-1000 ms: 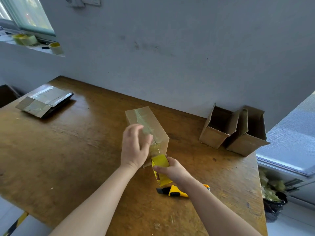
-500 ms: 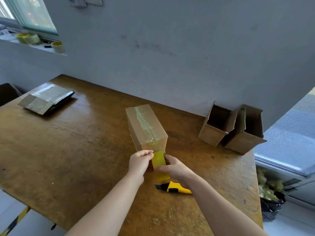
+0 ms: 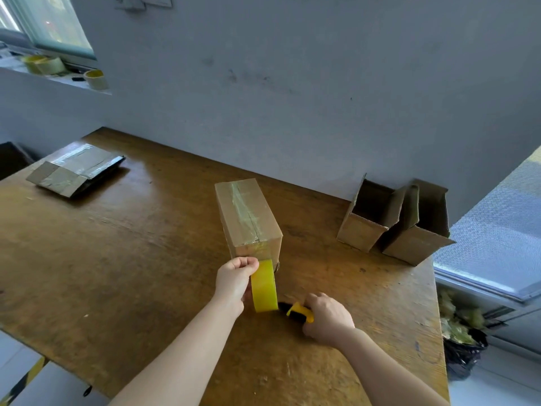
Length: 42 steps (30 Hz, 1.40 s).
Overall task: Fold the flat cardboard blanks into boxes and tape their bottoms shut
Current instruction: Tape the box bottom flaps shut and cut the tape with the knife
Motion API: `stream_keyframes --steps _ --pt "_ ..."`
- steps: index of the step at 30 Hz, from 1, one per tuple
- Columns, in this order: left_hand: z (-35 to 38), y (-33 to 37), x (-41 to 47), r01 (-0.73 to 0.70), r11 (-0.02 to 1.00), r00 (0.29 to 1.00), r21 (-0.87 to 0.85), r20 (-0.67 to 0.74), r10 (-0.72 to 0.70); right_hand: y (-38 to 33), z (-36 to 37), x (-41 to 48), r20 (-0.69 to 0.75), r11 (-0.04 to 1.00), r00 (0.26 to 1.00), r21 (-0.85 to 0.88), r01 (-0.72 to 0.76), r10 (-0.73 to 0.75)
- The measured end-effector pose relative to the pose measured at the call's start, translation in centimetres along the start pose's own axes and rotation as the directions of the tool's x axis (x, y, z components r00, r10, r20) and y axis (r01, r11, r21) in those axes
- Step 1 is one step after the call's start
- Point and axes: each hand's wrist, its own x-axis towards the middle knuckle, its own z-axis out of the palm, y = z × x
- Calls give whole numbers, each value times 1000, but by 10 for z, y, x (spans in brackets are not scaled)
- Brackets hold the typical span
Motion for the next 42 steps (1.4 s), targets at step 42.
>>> stream_keyframes --steps 42 --pt "-24 11 5 -162 967 984 199 -37 173 -99 -96 -9 -265 899 922 -409 158 -283"
